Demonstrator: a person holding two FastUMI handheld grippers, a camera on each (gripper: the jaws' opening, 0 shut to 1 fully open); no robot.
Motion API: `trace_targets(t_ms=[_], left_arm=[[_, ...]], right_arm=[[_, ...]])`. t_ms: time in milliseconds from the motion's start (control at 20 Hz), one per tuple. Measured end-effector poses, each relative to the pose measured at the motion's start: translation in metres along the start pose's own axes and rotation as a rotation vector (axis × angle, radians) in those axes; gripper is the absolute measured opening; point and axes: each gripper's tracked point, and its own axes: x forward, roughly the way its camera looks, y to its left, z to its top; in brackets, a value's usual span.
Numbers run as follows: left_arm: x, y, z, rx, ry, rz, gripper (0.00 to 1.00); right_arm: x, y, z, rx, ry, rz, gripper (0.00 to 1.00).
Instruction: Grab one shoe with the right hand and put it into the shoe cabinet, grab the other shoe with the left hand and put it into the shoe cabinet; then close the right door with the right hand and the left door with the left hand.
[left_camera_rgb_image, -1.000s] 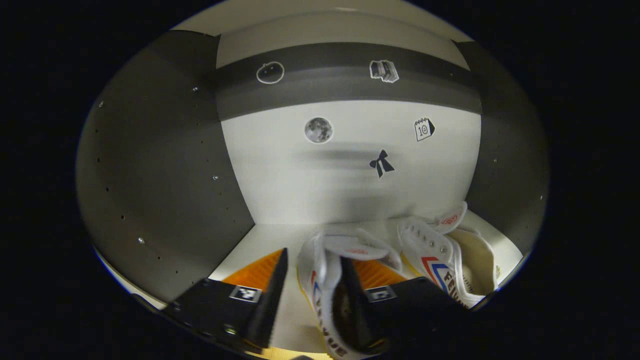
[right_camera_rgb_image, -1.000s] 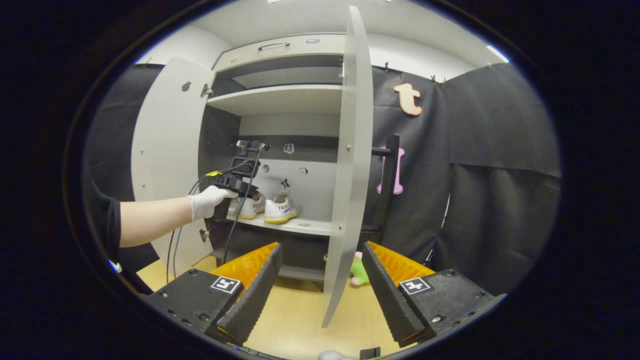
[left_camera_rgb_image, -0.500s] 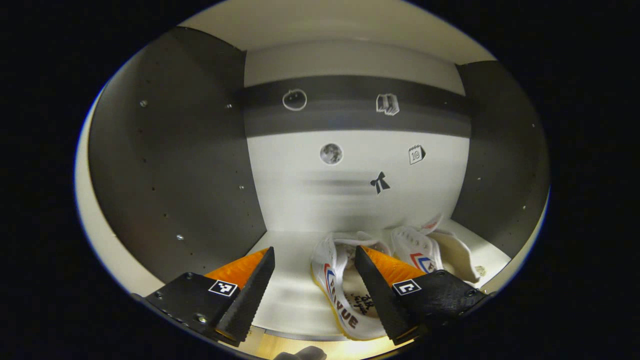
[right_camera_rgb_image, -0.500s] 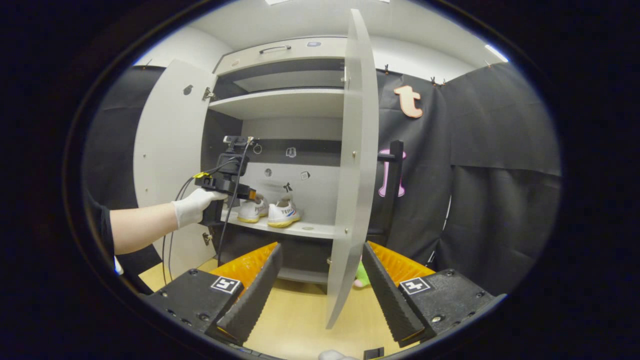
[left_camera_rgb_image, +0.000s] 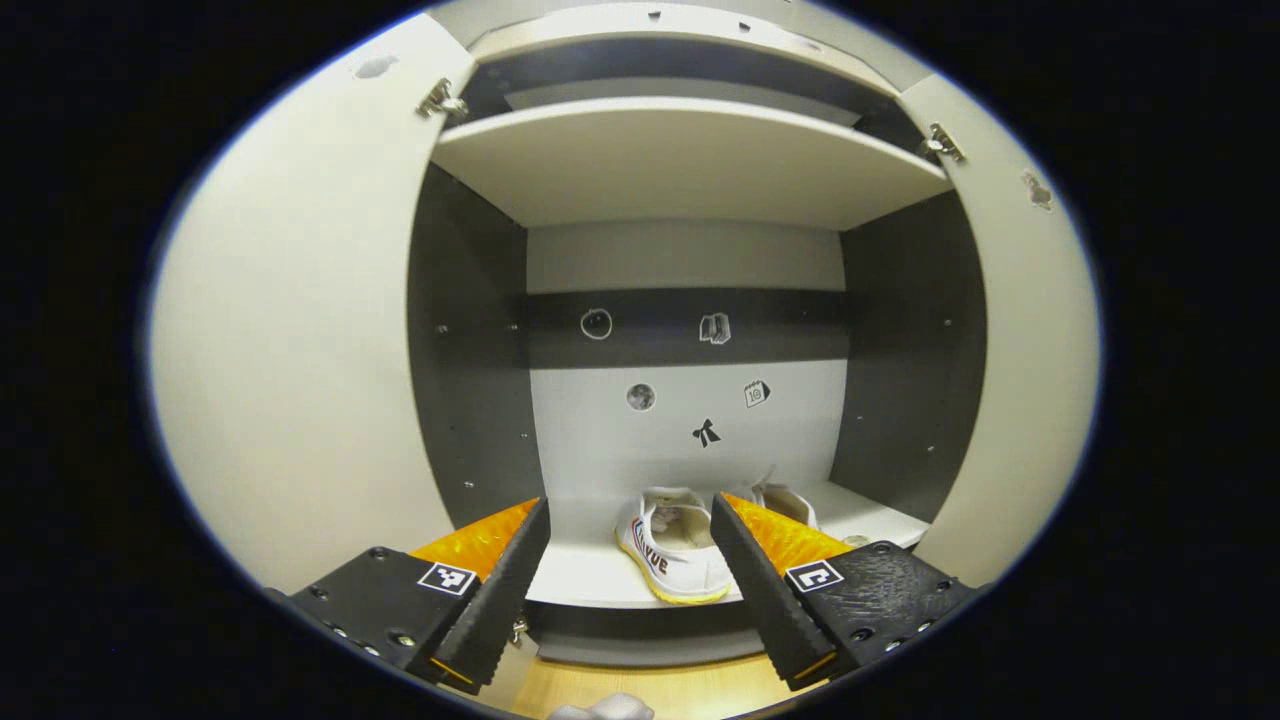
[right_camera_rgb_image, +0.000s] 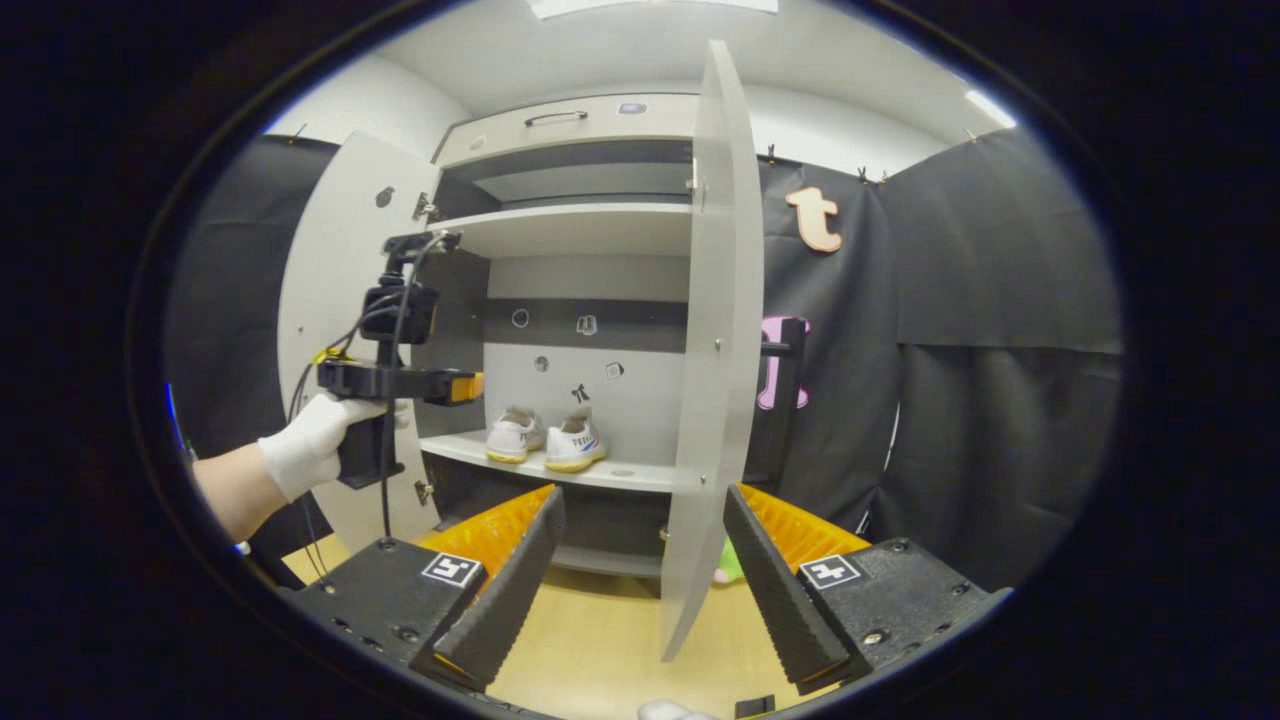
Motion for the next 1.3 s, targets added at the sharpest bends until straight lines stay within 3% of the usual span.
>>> trace_targets(t_ms=[50,100,500,750,850,1050,1300], left_arm=[[-0.016,-0.001,0.002,0.001,-0.013,-0.003,1.0],[-0.03,-0.002,0.003,0.007,-0.021,-0.011,0.96],[-0.143,0.024,0.006,0.032,-0.078,0.009,0.96],[-0.205,0.053,-0.02,0.048,-0.073,0.079,0.96],[-0.225,0.048,-0.04,0.02,-0.056,0.067,0.96],[-0.234,0.036,-0.068,0.018,0.004,0.051,0.97],[-0.226,0.028,-0.059,0.005,-0.016,0.045,0.96]], right_arm=[[-0.001,0.001,0.003,-0.001,-0.009,-0.001,1.0],[-0.003,0.003,0.004,-0.002,-0.015,-0.003,1.0],[-0.011,0.004,0.012,0.004,-0.038,-0.023,1.0],[-0.011,-0.007,0.002,0.026,-0.016,-0.06,1.0],[-0.011,-0.015,-0.005,0.039,0.006,-0.078,1.0],[-0.01,-0.032,-0.005,0.033,0.017,-0.109,1.0],[-0.005,-0.075,0.017,0.004,-0.03,-0.179,1.0]])
